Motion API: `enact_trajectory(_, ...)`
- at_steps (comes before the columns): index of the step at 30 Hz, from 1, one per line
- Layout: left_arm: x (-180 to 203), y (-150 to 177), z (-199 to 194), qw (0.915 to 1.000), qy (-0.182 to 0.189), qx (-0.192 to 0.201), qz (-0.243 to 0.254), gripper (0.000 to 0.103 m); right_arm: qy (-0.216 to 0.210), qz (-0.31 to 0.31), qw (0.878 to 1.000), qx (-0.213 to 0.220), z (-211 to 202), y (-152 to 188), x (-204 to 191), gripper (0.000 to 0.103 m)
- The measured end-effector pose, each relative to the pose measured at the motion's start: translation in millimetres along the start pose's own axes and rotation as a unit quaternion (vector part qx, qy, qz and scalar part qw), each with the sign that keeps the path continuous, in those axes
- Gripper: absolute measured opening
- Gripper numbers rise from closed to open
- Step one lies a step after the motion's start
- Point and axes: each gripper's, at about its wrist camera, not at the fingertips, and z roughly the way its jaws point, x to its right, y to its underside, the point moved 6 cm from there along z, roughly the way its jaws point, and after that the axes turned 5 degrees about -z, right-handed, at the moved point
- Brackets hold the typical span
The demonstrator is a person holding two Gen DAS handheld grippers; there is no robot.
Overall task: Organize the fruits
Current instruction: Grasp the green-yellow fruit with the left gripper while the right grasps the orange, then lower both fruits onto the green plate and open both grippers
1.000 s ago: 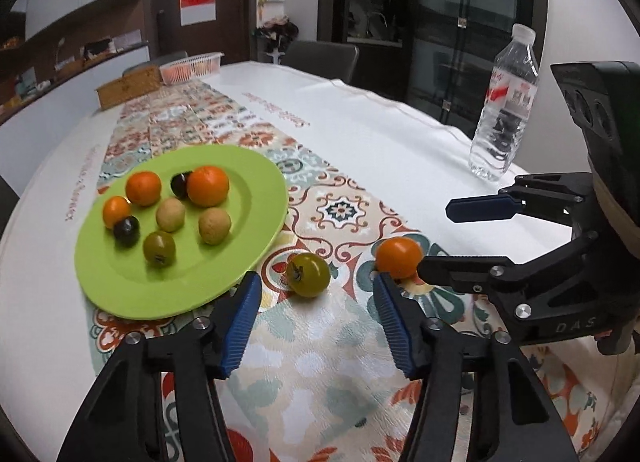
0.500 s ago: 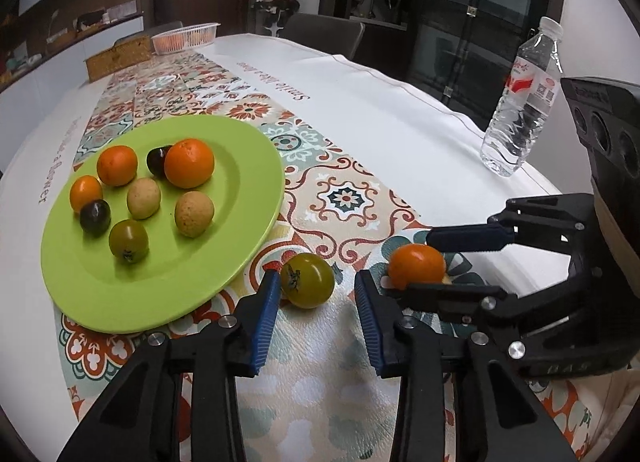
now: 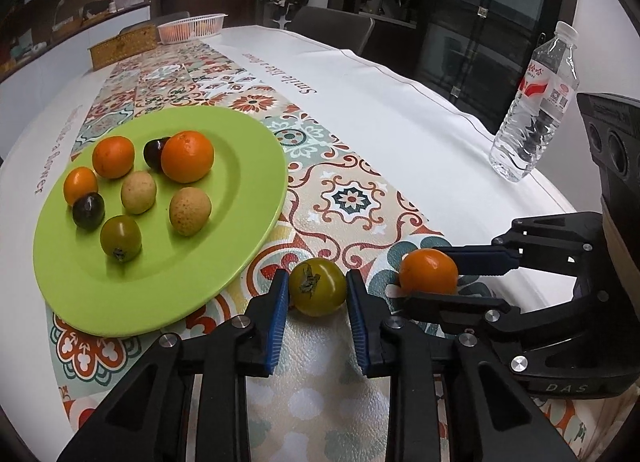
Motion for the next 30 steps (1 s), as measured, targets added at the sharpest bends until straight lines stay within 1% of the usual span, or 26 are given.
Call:
enact_trajectory(6, 1.9, -0.1, -13.3, 0.9999, -0.008, 0.007, -0.005, 0.028, 0.001, 0.006, 1.0, 0.007, -6.8, -0.8, 1.4, 0.034)
enact_trajectory(16, 9.0, -0.6, -53.3, 0.9988, -0.023, 0.038, -0.021, 0.028, -0.001, -0.005, 0.999, 0.038, -33.8, -11.2, -8.3, 0.034)
enact_trajectory(30, 1.7, -5.0, -117.0, 0.9918, -0.069, 0.097, -0.047, 0.028, -0.006, -0.025, 0.995, 0.093, -74.3, -35.8, -29.8, 0.034)
